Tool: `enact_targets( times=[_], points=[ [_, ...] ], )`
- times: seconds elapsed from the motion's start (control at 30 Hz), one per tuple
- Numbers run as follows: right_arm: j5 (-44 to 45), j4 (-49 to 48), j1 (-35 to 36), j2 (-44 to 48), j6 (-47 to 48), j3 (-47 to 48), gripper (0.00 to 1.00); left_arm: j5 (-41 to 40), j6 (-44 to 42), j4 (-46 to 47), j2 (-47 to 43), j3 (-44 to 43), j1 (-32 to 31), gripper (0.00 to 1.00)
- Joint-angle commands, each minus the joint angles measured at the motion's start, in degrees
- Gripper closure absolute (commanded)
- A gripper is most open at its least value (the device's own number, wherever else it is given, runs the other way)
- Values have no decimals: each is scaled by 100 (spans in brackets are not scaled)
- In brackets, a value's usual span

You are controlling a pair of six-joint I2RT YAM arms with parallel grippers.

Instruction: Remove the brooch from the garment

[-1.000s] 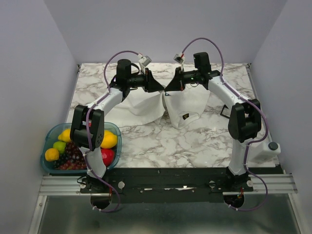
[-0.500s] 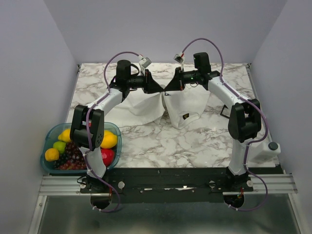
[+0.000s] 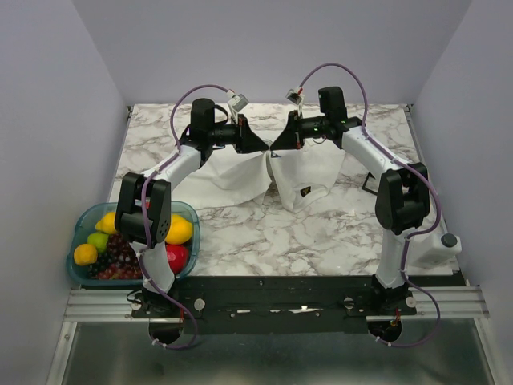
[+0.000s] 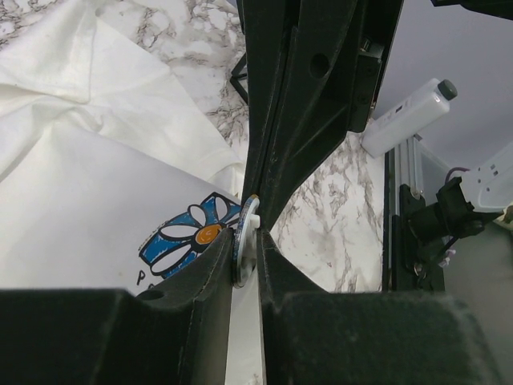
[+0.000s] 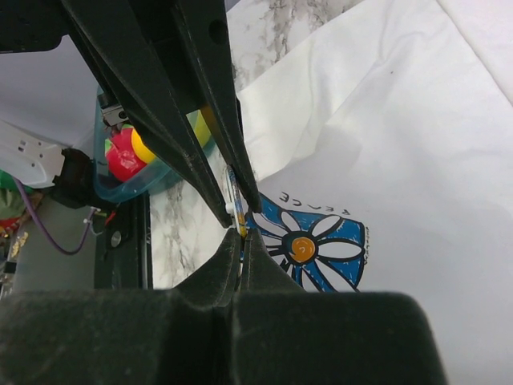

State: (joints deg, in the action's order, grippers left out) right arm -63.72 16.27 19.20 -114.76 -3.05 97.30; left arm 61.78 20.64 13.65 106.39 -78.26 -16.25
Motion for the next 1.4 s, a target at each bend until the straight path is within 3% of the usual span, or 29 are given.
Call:
enact_targets(
  times=[0.0,0.2,0.3,0.47,0.6,0.67,0.77,0.87,0.97,1.13,1.2,1.37],
  points=[
    [-61,-142,31,226,-3,-62,100,-77,-130,-46,-110,-14,-1,80],
    [-44,-37,75,296,226,-35,100,-526,-236,-512,-39,-207,-18,83],
    [-26,-19,93,314,243,-53,100,-728,-79,-530,-30,-251,-18,79],
    [114,-19,84,331,182,-79,100,-90,-148,-363,-118,-190,34,55],
    [185,-19,66,305,217,-9,100,527,-393,-222,-320,12,209,45],
    [185,16,57,279,252,44,100,633,-726,-606,-469,56,271,36],
    [176,148,57,270,550,210,100,266,-1938,-1711,-680,-22,315,29],
    [211,429,57,252,963,421,99,-253,-2346,-2006,-751,21,359,27],
    [413,867,66,296,1595,658,100,-438,-2345,-1998,-751,91,395,27],
    [1817,1634,320,751,3914,678,100,-623,-2214,-1945,-681,74,395,27],
    [2710,822,452,1112,4721,-199,100,-746,-2091,-1814,-637,91,412,27],
    [3787,-1289,901,1930,6244,-2036,100,-808,-1546,-1418,-575,267,491,27]
  ],
)
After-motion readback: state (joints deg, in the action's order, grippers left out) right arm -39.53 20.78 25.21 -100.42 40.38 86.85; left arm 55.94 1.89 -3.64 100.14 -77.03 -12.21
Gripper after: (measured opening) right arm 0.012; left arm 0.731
